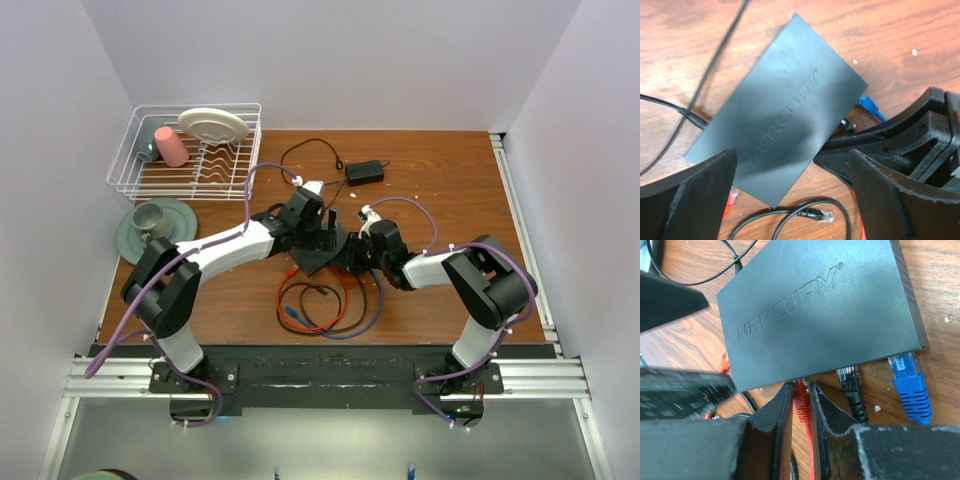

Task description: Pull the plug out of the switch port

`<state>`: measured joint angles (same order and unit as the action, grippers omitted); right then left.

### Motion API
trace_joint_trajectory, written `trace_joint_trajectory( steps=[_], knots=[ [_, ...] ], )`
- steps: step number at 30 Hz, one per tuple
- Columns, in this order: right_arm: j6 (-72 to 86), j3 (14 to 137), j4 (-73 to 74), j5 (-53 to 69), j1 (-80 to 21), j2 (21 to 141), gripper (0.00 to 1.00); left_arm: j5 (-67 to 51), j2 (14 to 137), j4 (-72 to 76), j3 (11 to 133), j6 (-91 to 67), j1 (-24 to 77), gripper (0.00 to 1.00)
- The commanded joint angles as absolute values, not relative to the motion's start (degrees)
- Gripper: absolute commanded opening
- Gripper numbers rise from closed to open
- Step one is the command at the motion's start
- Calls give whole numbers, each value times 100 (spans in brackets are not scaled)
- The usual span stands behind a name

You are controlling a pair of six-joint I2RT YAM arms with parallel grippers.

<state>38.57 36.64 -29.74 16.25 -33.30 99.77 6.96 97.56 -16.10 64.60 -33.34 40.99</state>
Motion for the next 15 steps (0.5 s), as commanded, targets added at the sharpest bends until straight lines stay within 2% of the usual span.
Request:
trace_joint_trajectory(
  steps=[1,8,11,14,15],
  knots=[
    [3639,3445,-2039,1433,-3357,10318,0,1072,9712,-2011,6899,-3068,4069,100],
    [3656,3445,-2100,1459,-3366,10354,0,1581,9703,-2786,7259,-2374,4008,100],
    [3647,3428,-2101,1468,-3358,10336,0,1416,9869,-3207,7523,-2242,3754,100],
    [3630,3410,-2066,1485,-3349,10327,0,996,9993,-3314,7612,-1716,3560,100],
    [3612,3410,-2022,1485,-3349,10318,0,53,9897,-3157,7455,-1462,3438,100]
  ],
)
